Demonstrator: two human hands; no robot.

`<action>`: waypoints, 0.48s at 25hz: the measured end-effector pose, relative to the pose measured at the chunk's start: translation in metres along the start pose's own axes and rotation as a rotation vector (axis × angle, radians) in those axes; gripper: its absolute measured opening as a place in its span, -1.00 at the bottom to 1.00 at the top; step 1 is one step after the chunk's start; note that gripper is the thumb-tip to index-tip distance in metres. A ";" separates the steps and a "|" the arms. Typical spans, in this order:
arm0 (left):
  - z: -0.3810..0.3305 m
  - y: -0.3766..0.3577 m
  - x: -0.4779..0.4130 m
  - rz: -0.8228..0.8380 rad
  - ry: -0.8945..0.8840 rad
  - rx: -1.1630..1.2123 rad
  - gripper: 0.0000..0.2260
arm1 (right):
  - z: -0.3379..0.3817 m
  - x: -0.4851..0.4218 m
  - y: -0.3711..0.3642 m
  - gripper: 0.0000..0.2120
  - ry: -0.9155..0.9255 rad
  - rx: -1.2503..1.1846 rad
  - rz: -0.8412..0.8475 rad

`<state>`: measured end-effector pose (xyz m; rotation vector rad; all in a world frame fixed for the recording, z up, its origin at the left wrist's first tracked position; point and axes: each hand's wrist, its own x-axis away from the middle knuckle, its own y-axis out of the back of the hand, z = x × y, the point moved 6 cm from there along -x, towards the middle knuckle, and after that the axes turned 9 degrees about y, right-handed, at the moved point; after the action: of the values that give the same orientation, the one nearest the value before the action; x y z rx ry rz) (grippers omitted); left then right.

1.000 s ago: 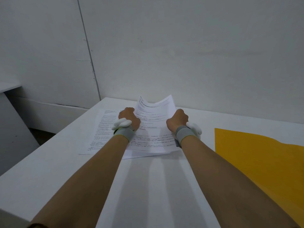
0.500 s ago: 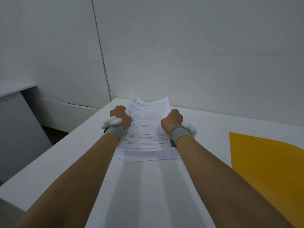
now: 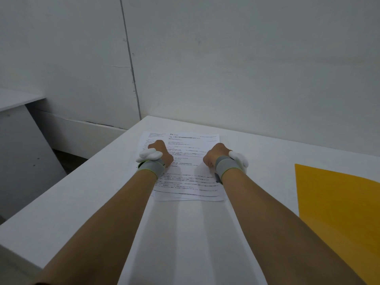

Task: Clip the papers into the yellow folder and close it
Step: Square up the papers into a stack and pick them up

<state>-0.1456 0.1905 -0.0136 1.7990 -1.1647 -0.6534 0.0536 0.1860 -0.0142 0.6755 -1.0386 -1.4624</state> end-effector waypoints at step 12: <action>-0.006 0.013 -0.013 0.008 0.036 0.117 -0.75 | 0.005 0.011 0.016 -0.69 0.023 -0.235 -0.070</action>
<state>-0.1523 0.2028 0.0009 1.8951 -1.2059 -0.5560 0.0546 0.1768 0.0040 0.5620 -0.8161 -1.6038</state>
